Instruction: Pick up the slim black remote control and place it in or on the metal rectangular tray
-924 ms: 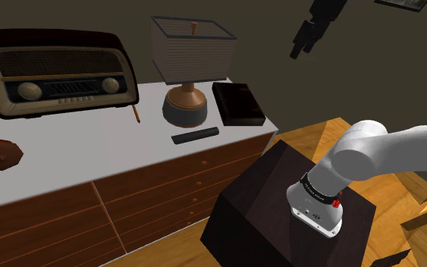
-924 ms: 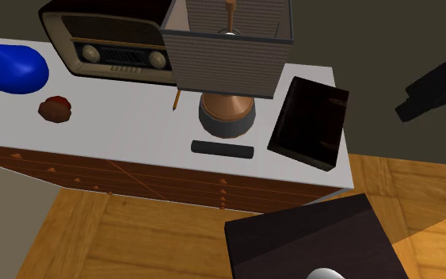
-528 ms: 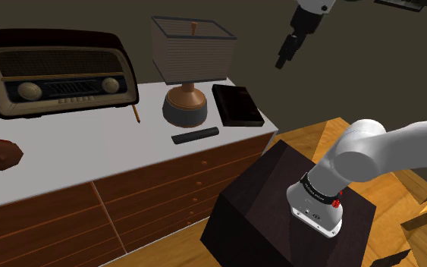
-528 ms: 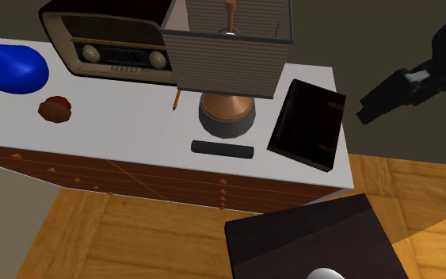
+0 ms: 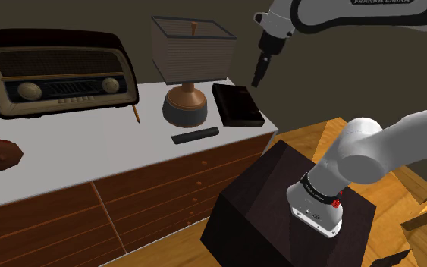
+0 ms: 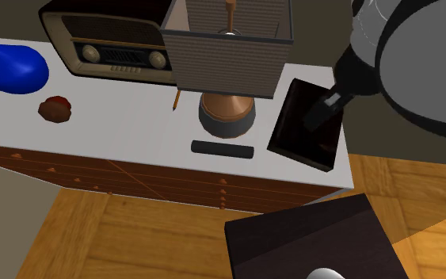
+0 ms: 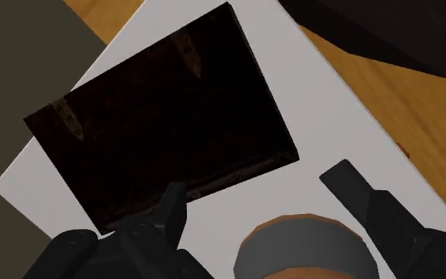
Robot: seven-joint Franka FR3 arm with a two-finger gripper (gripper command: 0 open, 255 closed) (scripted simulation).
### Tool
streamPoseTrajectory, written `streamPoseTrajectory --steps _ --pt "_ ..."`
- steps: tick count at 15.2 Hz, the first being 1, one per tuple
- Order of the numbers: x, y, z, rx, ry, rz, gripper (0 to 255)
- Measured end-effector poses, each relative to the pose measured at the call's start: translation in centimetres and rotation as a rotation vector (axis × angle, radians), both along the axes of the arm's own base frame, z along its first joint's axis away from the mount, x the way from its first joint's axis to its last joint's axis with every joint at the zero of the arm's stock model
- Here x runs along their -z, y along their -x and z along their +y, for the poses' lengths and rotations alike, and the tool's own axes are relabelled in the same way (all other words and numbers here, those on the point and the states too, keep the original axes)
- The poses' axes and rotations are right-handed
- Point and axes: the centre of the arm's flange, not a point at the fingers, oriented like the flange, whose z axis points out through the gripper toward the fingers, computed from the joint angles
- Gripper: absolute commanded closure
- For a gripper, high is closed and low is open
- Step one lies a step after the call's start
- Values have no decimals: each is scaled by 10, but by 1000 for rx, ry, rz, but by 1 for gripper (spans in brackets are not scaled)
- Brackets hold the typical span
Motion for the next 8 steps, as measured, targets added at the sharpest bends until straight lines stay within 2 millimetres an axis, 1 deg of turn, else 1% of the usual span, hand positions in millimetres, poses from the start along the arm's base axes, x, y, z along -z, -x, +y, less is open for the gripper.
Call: streamPoseTrajectory --steps 2,3,5,8 --pt "23 -10 10 -84 2 7 0" --pt "32 -17 20 -126 3 9 0" --pt "53 -24 32 -209 5 15 0" --pt "79 -35 61 -335 8 22 0"
